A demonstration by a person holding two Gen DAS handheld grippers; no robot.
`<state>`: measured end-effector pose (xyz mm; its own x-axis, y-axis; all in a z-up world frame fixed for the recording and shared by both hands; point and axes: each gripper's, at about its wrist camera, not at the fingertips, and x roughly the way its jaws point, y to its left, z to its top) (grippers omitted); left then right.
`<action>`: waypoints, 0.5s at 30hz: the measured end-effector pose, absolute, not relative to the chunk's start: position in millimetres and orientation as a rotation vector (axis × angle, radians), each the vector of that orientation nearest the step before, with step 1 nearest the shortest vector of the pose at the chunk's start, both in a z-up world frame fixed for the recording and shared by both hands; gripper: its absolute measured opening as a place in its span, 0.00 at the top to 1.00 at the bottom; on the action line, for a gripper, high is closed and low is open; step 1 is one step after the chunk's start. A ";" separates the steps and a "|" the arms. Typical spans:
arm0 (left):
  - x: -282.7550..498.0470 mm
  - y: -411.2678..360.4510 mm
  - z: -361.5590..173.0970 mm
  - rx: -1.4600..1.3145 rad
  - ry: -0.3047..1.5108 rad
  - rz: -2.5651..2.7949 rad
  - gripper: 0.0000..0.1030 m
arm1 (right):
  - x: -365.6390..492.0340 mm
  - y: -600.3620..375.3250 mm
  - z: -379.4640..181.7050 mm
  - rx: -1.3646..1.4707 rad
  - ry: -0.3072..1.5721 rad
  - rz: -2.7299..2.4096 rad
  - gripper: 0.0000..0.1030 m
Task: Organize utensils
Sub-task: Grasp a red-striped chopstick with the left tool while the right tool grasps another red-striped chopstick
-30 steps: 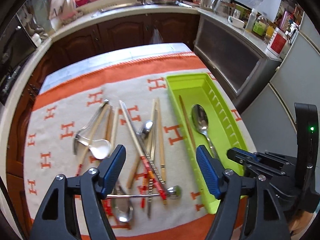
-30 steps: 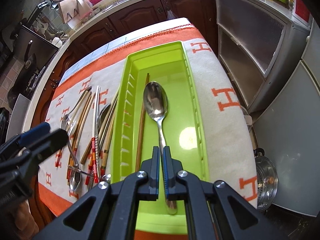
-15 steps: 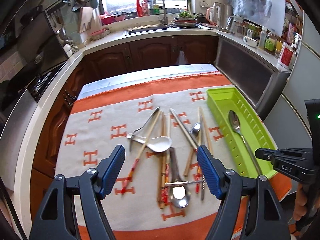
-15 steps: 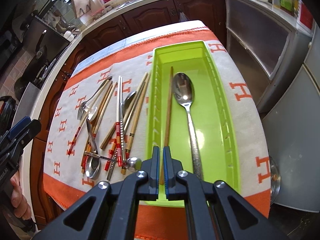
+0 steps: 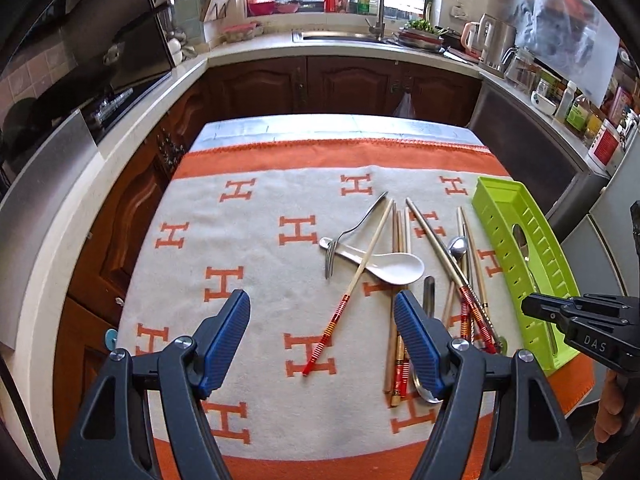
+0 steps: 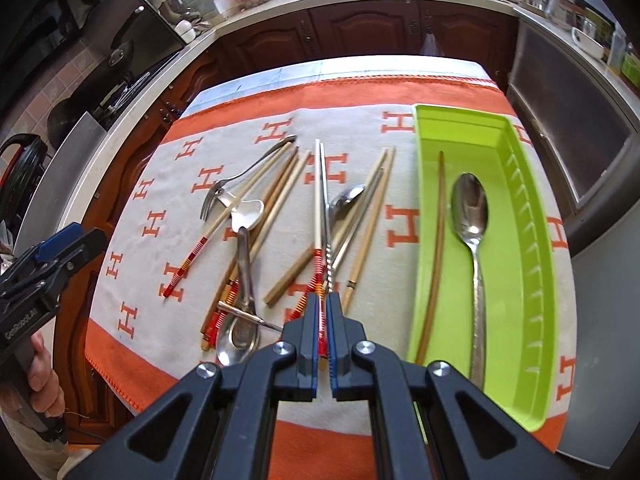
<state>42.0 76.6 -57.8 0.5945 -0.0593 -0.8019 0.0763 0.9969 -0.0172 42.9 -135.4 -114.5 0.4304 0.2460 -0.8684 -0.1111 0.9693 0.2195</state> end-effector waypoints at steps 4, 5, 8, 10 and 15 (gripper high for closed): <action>54.9 81.9 -76.8 -0.007 0.981 -0.148 0.33 | 54.1 -127.0 -116.2 0.138 1.110 0.233 0.97; 56.9 81.6 -81.1 -0.012 0.988 -0.176 0.38 | 57.5 -125.5 -117.2 0.141 1.112 0.233 0.97; 64.3 76.0 -96.1 -0.005 1.013 -0.243 0.51 | 64.9 -122.2 -120.9 0.148 1.120 0.232 0.97; 70.1 71.7 -105.5 0.001 1.031 -0.267 0.61 | 69.6 -120.1 -125.0 0.156 1.131 0.234 0.97; 88.5 66.3 -129.8 0.009 1.083 -0.294 0.70 | 78.4 -118.0 -135.1 0.172 1.154 0.239 0.97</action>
<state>88.5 66.3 -129.8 0.4338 -0.2316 -0.8707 0.2407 0.9611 -0.1356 78.4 -118.0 -135.1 0.3838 0.2741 -0.8818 -0.0984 0.9616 0.2561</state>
